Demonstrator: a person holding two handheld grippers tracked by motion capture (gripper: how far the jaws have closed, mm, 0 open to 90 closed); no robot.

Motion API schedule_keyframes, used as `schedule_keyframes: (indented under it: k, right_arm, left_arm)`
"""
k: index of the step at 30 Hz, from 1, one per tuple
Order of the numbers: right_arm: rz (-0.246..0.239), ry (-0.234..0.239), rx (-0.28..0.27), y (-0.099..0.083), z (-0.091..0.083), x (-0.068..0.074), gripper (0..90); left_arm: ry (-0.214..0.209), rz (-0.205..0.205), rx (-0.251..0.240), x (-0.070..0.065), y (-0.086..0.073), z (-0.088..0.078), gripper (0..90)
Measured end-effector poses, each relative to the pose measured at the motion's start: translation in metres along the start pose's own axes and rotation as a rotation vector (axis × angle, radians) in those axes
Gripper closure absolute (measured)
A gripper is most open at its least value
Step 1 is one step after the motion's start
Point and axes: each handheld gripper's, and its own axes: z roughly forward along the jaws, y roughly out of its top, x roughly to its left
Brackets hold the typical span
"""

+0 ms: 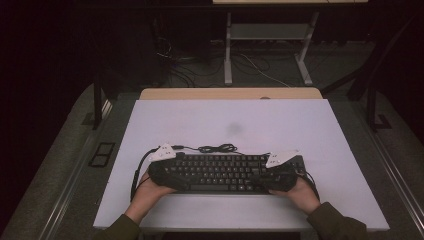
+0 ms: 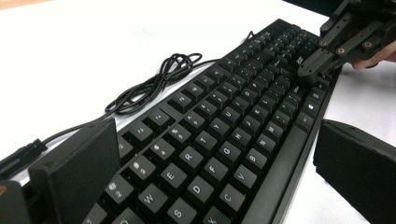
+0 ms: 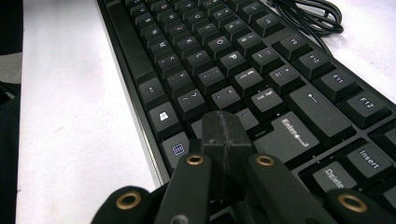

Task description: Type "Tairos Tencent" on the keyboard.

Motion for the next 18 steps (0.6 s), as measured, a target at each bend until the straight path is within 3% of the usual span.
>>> schedule_keyframes:
  k: [10,18]
  right_arm:
    - [-0.007,0.000,0.006,0.000,0.000,0.001,89.3]
    - [-0.003,0.000,0.007,0.000,0.000,0.000,89.3]
  left_arm:
    - [-0.012,-0.002,-0.010,0.003,0.012,0.011,1.8]
    - [-0.021,0.020,-0.011,0.003,0.022,0.022,12.7]
